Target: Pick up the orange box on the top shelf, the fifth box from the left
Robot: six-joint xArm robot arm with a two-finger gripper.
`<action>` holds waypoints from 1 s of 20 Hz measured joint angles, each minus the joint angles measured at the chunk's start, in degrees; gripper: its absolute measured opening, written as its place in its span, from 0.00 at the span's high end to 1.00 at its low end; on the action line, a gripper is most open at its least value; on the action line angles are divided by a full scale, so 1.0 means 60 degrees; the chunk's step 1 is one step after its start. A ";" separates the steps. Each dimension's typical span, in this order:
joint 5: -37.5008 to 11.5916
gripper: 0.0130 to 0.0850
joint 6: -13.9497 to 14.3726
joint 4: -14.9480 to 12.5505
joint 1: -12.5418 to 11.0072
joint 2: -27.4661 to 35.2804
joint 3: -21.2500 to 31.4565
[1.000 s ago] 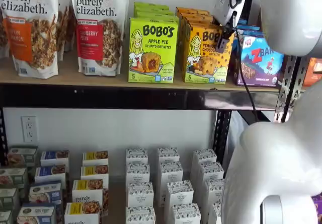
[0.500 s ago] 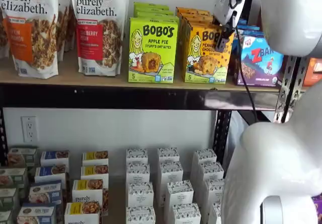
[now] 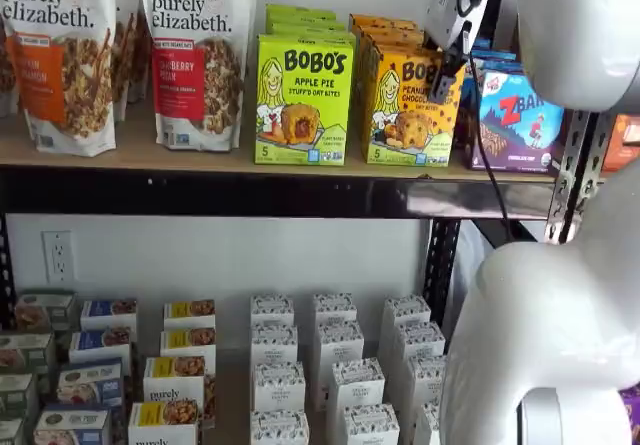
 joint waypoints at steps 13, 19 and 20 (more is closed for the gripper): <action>0.0097 0.67 0.0000 0.0057 -0.0020 -0.0005 -0.0048; 0.0009 0.67 0.0025 -0.0085 0.0037 -0.0074 0.0061; 0.0010 0.67 0.0029 -0.0103 0.0044 -0.0084 0.0075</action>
